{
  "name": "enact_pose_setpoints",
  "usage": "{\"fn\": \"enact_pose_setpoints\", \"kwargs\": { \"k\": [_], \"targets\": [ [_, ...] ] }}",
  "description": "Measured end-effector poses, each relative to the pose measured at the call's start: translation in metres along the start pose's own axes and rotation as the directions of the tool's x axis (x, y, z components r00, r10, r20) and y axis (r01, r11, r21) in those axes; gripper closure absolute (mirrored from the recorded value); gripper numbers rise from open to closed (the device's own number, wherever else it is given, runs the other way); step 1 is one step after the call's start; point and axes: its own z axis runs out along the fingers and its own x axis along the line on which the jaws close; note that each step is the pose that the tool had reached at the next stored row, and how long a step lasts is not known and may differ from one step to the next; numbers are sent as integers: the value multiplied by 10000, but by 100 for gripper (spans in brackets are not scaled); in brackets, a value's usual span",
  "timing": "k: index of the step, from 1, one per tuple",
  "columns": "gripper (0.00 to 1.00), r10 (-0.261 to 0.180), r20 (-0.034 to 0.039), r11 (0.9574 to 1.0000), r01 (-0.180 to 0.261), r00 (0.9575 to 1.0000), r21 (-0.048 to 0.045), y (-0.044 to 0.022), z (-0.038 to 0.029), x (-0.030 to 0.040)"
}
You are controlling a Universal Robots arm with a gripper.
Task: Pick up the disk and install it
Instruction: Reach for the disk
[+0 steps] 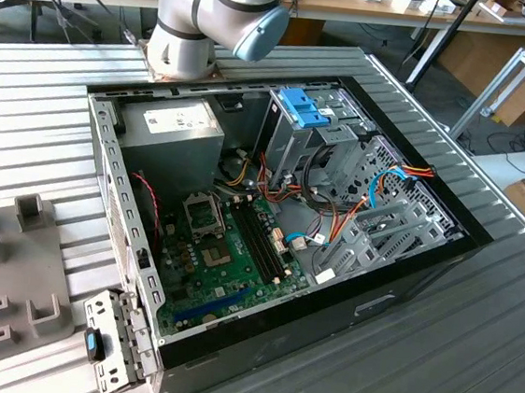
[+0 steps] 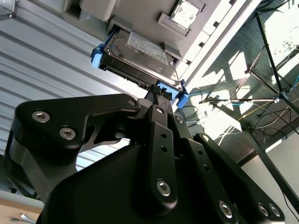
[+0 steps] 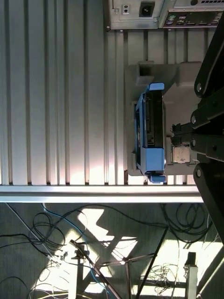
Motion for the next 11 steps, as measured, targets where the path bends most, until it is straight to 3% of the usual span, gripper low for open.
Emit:
{"fn": "enact_pose_setpoints", "kwargs": {
  "k": [4, 11],
  "targets": [
    [89, -2, -1, 10000, 2, 10000, 0, -2, 3, 90],
    [89, -2, -1, 10000, 2, 10000, 1, -2, 4, 137]
  ]
}}
